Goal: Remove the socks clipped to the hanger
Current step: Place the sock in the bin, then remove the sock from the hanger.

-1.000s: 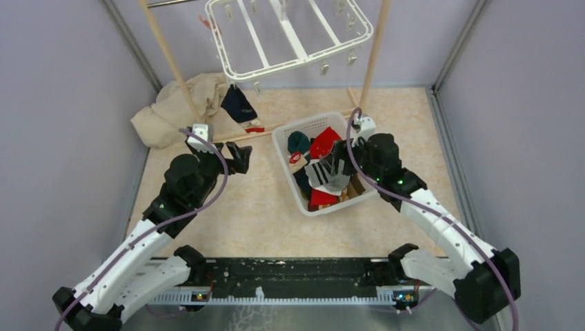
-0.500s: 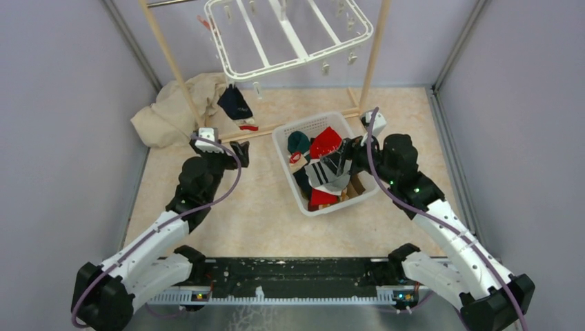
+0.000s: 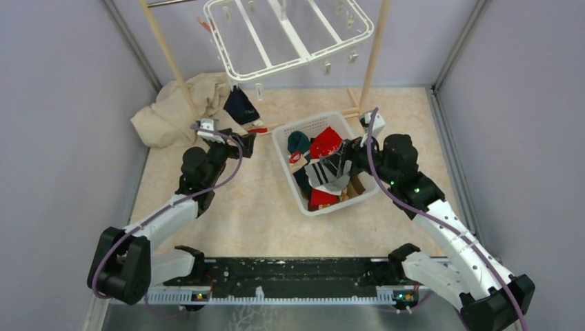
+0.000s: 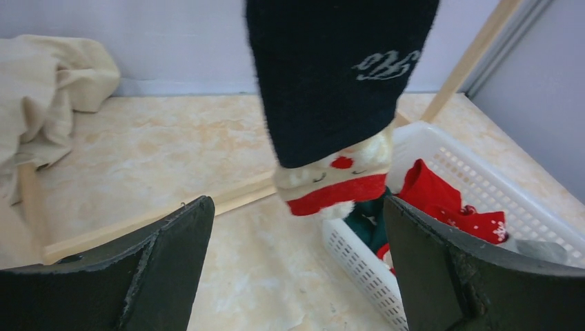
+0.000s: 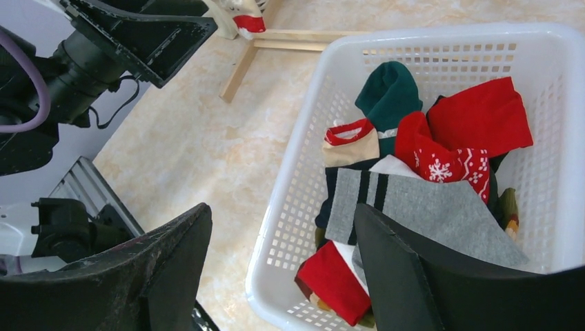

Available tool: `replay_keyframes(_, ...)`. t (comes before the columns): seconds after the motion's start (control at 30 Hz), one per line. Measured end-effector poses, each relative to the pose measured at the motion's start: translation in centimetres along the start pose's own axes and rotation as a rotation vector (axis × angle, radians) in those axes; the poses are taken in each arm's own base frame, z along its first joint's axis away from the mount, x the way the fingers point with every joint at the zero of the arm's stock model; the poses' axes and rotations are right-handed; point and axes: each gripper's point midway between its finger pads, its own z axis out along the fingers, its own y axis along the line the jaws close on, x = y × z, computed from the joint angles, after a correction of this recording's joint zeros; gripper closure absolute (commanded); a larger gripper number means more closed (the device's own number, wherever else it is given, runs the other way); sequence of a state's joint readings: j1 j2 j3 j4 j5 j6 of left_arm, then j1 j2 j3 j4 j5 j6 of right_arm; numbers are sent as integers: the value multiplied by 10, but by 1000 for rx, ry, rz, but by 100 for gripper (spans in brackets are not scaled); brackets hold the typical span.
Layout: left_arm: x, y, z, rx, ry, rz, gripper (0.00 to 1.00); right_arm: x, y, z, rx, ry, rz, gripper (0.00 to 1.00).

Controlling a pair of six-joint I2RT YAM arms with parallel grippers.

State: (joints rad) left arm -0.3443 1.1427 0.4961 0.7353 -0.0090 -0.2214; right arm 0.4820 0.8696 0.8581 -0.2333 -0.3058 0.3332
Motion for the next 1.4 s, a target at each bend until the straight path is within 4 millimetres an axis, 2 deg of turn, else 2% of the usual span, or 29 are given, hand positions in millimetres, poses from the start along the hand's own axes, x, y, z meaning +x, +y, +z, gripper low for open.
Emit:
replay_keyframes(0.2,1,-17,17,101,-8,-24,3,0,0,0,-3,2,-1,24)
replay_keyframes(0.47,-8,-19,30,126,-38,-26,4,6,-2,2,-1,28,-11,24)
replay_keyframes(0.63,-16,-20,33,135,-58,-24,16,11,-4,5,0,46,-6,25)
replay_keyframes(0.77,-13,-23,35,156,-52,-34,21,11,-3,5,-5,49,-4,25)
replay_keyframes(0.87,-9,-26,38,173,-41,-44,30,11,-3,5,-7,49,-4,25)
replay_keyframes(0.97,-6,-28,38,189,-30,-55,43,12,-2,5,-8,50,-4,25)
replay_keyframes(1.03,-6,-30,38,198,-28,-61,56,12,-2,5,-10,51,-4,25)
replay_keyframes(1.13,-6,-32,38,202,-15,-64,63,12,-2,5,-11,51,-3,25)
replay_keyframes(1.2,-9,-34,38,211,-9,-63,70,12,-1,5,-14,51,-1,25)
replay_keyframes(1.27,-15,-37,36,219,-8,-63,90,11,0,5,-17,50,1,26)
replay_keyframes(1.3,-18,-39,34,223,-9,-63,95,11,0,5,-18,50,5,26)
replay_keyframes(1.4,-27,-42,31,226,-7,-63,100,11,1,5,-20,50,14,26)
